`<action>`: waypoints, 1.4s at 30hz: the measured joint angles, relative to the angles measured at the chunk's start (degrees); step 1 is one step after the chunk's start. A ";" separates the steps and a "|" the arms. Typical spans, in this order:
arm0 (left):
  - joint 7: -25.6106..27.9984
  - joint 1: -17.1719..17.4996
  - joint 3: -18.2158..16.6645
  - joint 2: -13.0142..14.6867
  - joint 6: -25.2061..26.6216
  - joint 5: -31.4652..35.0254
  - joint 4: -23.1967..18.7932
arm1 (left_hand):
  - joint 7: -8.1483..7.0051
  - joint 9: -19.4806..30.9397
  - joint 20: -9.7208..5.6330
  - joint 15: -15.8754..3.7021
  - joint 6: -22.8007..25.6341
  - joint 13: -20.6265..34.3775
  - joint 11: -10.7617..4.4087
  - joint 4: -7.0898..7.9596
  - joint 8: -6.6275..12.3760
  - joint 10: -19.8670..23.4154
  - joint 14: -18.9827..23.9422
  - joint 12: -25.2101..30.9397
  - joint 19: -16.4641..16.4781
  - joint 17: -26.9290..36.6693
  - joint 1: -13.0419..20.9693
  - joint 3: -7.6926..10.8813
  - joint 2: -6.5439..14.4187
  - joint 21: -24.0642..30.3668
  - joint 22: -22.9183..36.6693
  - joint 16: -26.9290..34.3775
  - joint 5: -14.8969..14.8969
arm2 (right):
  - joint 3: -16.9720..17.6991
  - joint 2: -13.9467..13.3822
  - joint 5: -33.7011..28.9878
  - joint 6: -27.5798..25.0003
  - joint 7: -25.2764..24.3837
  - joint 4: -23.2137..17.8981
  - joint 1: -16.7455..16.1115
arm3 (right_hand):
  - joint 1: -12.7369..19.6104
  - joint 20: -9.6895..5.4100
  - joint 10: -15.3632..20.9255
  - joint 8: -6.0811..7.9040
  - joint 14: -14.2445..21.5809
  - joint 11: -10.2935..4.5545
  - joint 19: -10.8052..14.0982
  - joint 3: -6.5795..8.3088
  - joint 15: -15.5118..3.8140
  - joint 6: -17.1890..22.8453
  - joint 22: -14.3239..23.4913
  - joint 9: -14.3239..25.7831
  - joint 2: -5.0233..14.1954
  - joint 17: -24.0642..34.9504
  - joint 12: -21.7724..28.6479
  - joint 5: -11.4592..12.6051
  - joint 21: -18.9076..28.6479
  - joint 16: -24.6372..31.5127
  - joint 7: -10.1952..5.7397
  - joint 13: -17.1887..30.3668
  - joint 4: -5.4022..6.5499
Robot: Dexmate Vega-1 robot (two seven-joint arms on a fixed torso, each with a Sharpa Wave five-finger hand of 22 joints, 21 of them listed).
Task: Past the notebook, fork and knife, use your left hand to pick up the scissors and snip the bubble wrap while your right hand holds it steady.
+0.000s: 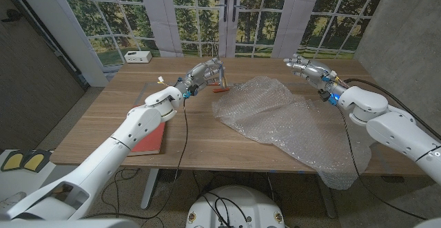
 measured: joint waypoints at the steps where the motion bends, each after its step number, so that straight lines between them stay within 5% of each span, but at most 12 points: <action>1: -0.19 0.00 0.00 0.00 -0.01 -0.11 0.00 | 0.00 0.00 0.00 0.00 0.00 0.00 0.00 0.00 0.00 0.00 0.00 0.01 0.00 0.00 0.00 0.00 0.00 0.00 0.00 0.00 0.00 | 0.00 -0.13 0.00 0.00 0.00 -0.24 0.05 | 0.36 0.06 0.10 0.09 0.00 -0.10 -0.81 0.20 0.00 0.83 0.00 0.00 0.26 0.00 0.00 -0.19 -0.15 0.00 -0.82 0.00 0.20; 6: -1.77 -1.32 0.17 -1.32 -0.22 -0.85 2.74 | 0.00 0.00 0.00 0.00 0.00 0.00 -0.02 0.00 0.00 -0.02 0.00 0.04 0.00 0.00 0.01 0.00 0.01 0.00 0.00 0.00 0.00 | -0.18 -1.08 1.19 -3.50 0.15 -1.70 0.51 | 0.16 0.05 0.72 0.21 0.01 0.36 -3.86 0.66 0.01 5.06 0.00 0.00 0.73 0.18 -0.23 -0.85 -0.15 0.00 -4.70 0.00 1.65; 13: -3.96 -2.01 0.45 -2.48 -1.06 -1.58 4.55 | 0.00 0.00 0.00 -0.31 0.00 0.00 -0.30 0.23 0.00 -0.30 -0.31 0.05 0.00 0.00 0.18 -0.23 0.18 -0.37 0.00 0.00 0.00 | -0.87 -2.07 1.44 -5.45 0.65 -3.13 1.21 | -0.17 1.08 -0.21 -0.81 0.01 1.49 -5.22 0.10 0.02 4.89 0.01 0.00 0.67 0.18 -0.67 -1.28 -0.15 0.00 -5.98 0.01 2.20; 17: -5.02 -2.41 0.63 -3.21 -1.64 -1.79 5.51 | -0.31 0.00 0.00 -0.45 -0.31 0.00 -0.60 0.16 0.00 -0.60 -0.45 0.06 0.00 -0.01 0.43 -0.31 0.42 -0.37 0.00 0.00 0.00 | -1.39 -2.56 1.41 -6.67 0.68 -4.04 1.61 | -0.71 1.08 -0.14 -1.14 0.01 1.42 -5.22 0.10 0.02 4.29 0.01 0.00 0.59 0.17 -0.67 -1.28 -0.15 0.00 -5.32 0.01 2.68; 21: -5.90 -2.44 0.65 -3.28 -2.12 -1.82 5.60 | -0.31 0.00 0.00 -0.24 -0.31 0.00 -0.61 0.16 0.00 -0.61 -0.86 0.06 0.00 0.00 0.47 -0.31 0.46 -0.37 0.00 -0.33 0.00 | -1.88 -2.92 1.40 -6.76 0.67 -4.78 1.95 | -1.37 0.63 -0.54 -3.07 0.01 2.87 -4.78 -0.37 0.02 1.20 0.01 0.00 0.37 0.17 -0.78 -1.28 0.14 0.00 -1.01 0.01 3.16; 25: -6.41 -2.82 0.86 -4.06 -2.47 -1.82 6.52 | -0.31 0.00 0.00 -0.41 -0.31 0.00 -0.90 0.16 0.00 -0.90 -1.04 0.06 -0.43 0.00 0.47 -0.31 0.46 -0.37 0.00 -0.33 0.00 | -2.23 -3.12 0.97 -8.21 0.19 -5.43 2.10 | -1.88 0.54 -1.33 -3.85 0.01 3.85 -4.68 -0.69 0.03 -1.48 0.02 0.00 -0.14 0.17 -1.00 -1.28 0.14 0.00 0.59 0.01 3.47; 33: -6.87 -2.86 0.97 -4.51 -2.87 -1.82 6.86 | -0.31 0.00 0.00 -0.42 -0.31 0.00 -0.90 0.16 0.00 -0.91 -1.03 0.07 -0.42 0.00 0.49 -0.31 0.47 -0.37 0.00 -0.33 0.00 | -3.11 -3.41 0.21 -9.85 -1.18 -7.22 2.27 | -4.06 0.54 -1.85 -3.17 0.02 3.06 -4.68 -1.87 0.03 -0.41 0.02 -0.01 -0.40 0.44 -1.09 -1.28 0.14 0.00 -0.47 0.02 4.65; 39: -7.18 -2.87 1.04 -4.71 -2.93 -1.82 6.97 | -0.53 0.00 0.00 -0.41 -0.53 0.00 -0.91 0.15 0.00 -0.92 -1.03 0.07 -0.42 -0.27 0.55 -0.31 0.53 -0.37 0.00 -0.33 0.00 | -4.34 -4.00 -0.76 -10.23 -0.03 -7.62 3.23 | -9.02 0.96 -3.01 -4.08 0.02 3.21 -6.55 -1.21 0.03 -7.75 0.17 -0.01 2.75 1.24 -1.32 -0.17 0.14 0.00 0.09 0.02 9.59; 42: -7.31 -2.88 1.04 -4.72 -2.96 -1.82 7.00 | -0.53 0.00 0.00 -0.41 -0.53 0.00 -0.92 0.15 0.00 -0.92 -1.03 0.08 -0.42 -0.27 0.55 -0.31 0.53 -0.37 0.00 -0.32 0.00 | -5.00 -4.36 -1.26 -10.23 0.86 -7.70 3.83 | -9.88 0.96 -3.00 -4.08 0.02 3.21 -6.54 -0.59 0.03 -10.56 0.17 -0.01 2.41 1.24 -1.32 0.24 0.14 0.00 0.15 0.02 10.37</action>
